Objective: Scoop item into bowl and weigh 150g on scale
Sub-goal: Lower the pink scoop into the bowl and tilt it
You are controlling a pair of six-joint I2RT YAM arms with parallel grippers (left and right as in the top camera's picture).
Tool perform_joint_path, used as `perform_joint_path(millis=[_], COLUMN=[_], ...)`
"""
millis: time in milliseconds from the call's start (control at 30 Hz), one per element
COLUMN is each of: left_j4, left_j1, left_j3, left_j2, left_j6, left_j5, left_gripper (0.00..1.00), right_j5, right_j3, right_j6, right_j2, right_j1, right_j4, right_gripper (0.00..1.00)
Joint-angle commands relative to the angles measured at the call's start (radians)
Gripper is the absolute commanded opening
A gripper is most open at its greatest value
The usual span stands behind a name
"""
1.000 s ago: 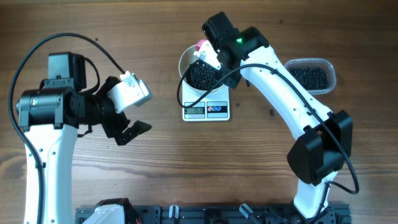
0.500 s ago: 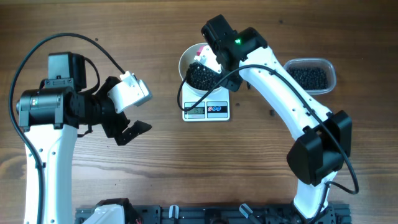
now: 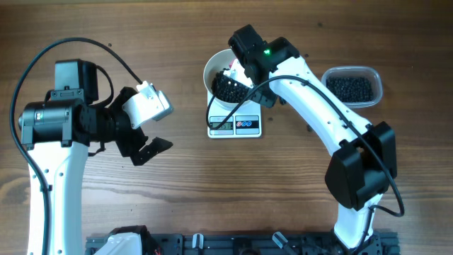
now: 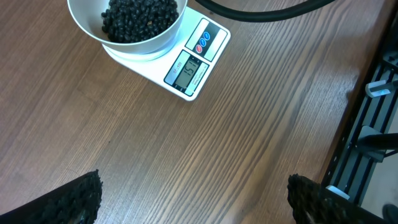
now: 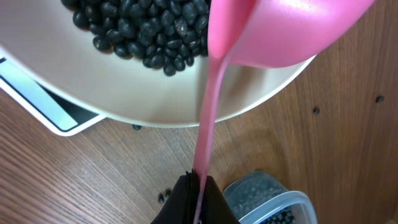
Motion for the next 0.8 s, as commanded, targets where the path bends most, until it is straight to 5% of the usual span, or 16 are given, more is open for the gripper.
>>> perform_joint_path(millis=[0, 767], left_j4=[0.0, 0.0], left_j1=[0.004, 0.004], left_j3=[0.019, 0.019], left_j2=[-0.01, -0.01], left_j6=[0.02, 0.02], left_j5=[0.022, 0.022], left_gripper=[1.0, 1.0], right_j5=[0.018, 0.042], right_j3=[-0.008, -0.008], right_j6=[-0.022, -0.052], right_j2=[0.015, 0.03], right_j1=[0.006, 0.043], right_j4=[0.011, -0.002], right_gripper=[0.04, 0.04])
